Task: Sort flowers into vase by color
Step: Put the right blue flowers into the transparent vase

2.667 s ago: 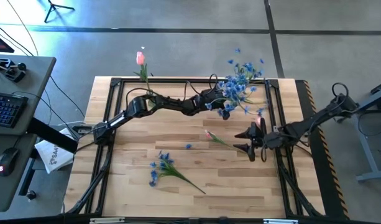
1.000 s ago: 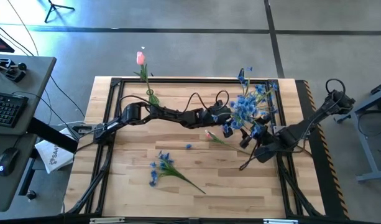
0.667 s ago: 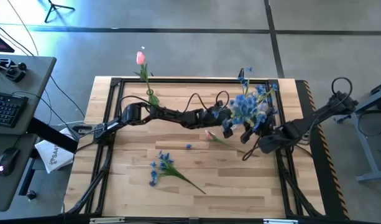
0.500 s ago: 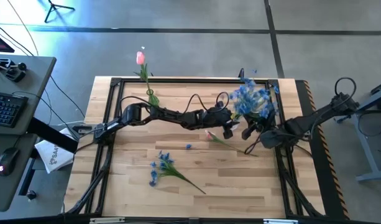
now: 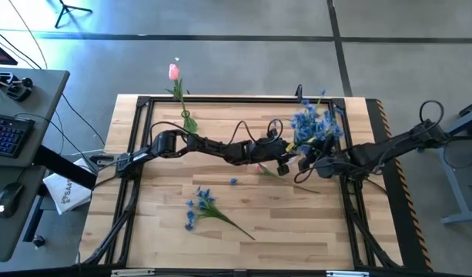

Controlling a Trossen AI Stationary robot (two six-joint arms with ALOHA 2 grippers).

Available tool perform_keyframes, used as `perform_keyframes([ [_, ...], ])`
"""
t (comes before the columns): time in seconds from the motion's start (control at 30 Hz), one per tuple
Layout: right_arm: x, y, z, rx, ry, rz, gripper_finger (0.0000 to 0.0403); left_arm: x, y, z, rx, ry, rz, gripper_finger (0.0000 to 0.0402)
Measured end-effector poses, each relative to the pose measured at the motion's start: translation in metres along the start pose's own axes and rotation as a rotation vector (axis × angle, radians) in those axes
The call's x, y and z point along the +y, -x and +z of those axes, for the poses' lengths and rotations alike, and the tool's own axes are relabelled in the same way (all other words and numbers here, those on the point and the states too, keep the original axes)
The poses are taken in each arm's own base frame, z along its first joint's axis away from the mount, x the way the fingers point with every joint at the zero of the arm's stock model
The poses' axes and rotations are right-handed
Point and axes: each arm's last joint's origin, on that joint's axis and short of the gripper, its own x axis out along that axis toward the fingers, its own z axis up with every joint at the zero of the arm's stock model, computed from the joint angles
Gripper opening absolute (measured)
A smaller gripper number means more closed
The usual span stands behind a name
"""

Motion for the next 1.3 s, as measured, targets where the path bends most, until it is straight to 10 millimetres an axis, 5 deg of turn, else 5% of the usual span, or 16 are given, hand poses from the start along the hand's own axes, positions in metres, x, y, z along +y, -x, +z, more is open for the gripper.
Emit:
perform_keyframes([
  [0.17,0.0,0.002,0.002,0.014,0.096,0.029,0.0063,0.005,0.003,-0.012,-0.068,0.079,0.004,0.0129],
  [0.47,0.001,0.036,0.045,0.163,0.14,0.264,0.0222,0.036,0.003,-0.026,-0.091,0.214,0.042,0.0129],
  [0.67,-0.003,0.051,0.048,0.292,0.136,0.291,0.0246,0.047,0.002,-0.027,-0.078,0.151,0.162,0.0129],
  [0.83,0.0,0.056,0.033,0.34,0.127,0.309,0.0247,0.058,-0.001,-0.022,-0.068,0.092,0.261,0.0129],
  [1.07,0.017,0.047,-0.016,0.363,0.107,0.365,0.0248,0.102,-0.01,-0.01,-0.082,0.215,0.33,0.0132],
  [1.3,0.033,0.039,-0.058,0.381,0.103,0.447,0.0248,0.121,-0.012,-0.012,-0.03,0.253,0.296,0.0179],
])
